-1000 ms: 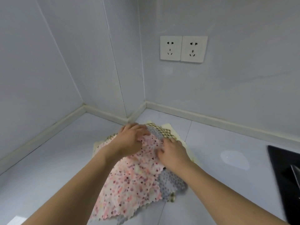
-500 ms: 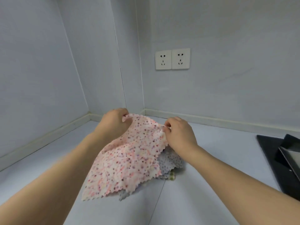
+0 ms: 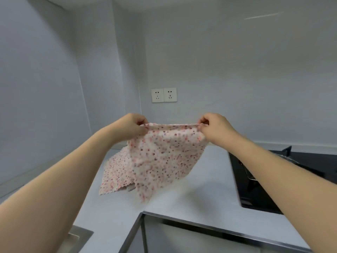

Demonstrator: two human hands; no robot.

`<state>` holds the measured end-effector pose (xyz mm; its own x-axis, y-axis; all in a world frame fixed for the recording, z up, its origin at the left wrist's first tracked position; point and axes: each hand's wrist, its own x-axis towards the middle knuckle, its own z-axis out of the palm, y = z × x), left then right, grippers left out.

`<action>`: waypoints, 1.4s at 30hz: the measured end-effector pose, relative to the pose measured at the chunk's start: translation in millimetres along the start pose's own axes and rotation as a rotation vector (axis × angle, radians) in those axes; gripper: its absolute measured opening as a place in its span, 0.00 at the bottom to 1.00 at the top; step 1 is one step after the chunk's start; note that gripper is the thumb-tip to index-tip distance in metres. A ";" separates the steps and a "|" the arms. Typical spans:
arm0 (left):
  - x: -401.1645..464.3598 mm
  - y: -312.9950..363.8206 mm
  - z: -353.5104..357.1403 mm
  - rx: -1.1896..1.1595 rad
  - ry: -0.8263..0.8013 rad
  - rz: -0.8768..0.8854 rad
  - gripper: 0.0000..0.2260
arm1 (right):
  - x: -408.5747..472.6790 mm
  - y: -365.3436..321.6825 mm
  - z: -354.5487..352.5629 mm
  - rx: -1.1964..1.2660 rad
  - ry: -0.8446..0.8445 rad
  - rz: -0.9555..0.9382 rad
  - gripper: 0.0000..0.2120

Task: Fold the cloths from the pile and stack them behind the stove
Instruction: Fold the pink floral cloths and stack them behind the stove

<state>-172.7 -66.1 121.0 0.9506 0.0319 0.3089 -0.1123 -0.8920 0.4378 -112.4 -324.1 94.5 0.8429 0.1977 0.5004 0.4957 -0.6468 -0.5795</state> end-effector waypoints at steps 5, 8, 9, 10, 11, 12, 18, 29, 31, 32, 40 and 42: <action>3.9 5.3 34.2 -0.063 -0.091 -0.073 0.05 | -13.5 31.3 -15.5 -0.112 -0.134 0.080 0.08; 15.0 -0.9 60.5 -0.156 -0.149 -0.131 0.09 | -10.4 58.2 -9.7 -0.091 -0.167 0.140 0.10; 20.4 -3.7 68.7 -0.195 -0.149 -0.135 0.09 | -6.8 67.0 -6.5 -0.089 -0.164 0.153 0.10; 26.4 -5.9 76.1 -0.224 -0.132 -0.129 0.09 | -2.1 75.3 -2.9 -0.098 -0.151 0.156 0.10; 32.2 -7.1 82.7 -0.237 -0.105 -0.113 0.07 | 3.1 82.7 1.2 -0.113 -0.127 0.152 0.09; 37.8 -7.7 88.8 -0.233 -0.062 -0.094 0.06 | 8.1 89.1 5.3 -0.119 -0.093 0.144 0.07; 53.1 3.2 98.7 -0.292 0.312 0.061 0.06 | 25.4 95.0 8.5 0.094 0.215 0.000 0.10; -54.0 -26.2 160.5 0.223 -0.440 0.239 0.07 | -94.9 125.7 26.4 -0.308 -0.622 0.074 0.06; -75.2 -35.2 173.6 0.298 -0.545 0.254 0.05 | -115.5 132.0 31.6 -0.356 -0.734 0.124 0.06; -81.6 -38.5 177.3 0.294 -0.550 0.262 0.08 | -120.9 132.5 31.2 -0.357 -0.755 0.141 0.05; -79.6 -35.7 159.7 0.055 -0.485 0.150 0.11 | -105.5 122.3 13.0 -0.255 -0.842 0.294 0.05; -68.3 -35.3 156.3 -0.037 -0.452 0.084 0.09 | -95.1 121.7 14.7 -0.223 -0.755 0.306 0.04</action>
<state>-188.4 -107.3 -47.5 0.9676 -0.2471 -0.0511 -0.1969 -0.8663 0.4591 -129.2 -410.8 -33.0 0.8863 0.3780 -0.2677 0.2370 -0.8666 -0.4390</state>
